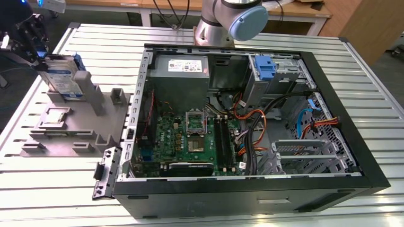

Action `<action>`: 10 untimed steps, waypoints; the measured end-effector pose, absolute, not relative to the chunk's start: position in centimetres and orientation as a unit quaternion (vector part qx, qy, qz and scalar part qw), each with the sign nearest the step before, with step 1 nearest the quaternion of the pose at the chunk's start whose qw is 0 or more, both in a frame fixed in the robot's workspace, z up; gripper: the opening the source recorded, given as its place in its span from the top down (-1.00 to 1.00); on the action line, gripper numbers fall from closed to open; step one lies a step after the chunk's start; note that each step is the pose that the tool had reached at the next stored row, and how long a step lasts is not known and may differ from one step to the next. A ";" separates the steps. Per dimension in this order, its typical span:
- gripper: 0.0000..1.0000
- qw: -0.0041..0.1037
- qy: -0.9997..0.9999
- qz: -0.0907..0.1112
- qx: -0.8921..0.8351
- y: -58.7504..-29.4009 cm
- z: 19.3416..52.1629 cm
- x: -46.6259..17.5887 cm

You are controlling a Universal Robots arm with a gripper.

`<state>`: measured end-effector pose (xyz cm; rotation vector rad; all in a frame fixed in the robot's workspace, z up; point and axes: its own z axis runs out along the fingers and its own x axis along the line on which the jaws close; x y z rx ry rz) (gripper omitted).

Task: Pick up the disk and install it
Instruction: 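Pick up the disk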

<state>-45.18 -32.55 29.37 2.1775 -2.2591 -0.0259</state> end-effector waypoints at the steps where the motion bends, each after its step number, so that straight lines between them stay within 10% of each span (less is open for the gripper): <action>1: 0.27 0.002 -0.720 -0.008 0.694 -32.5 29.4 -45.2; 10: 0.27 0.002 -0.720 -0.008 0.694 -32.5 29.9 -45.2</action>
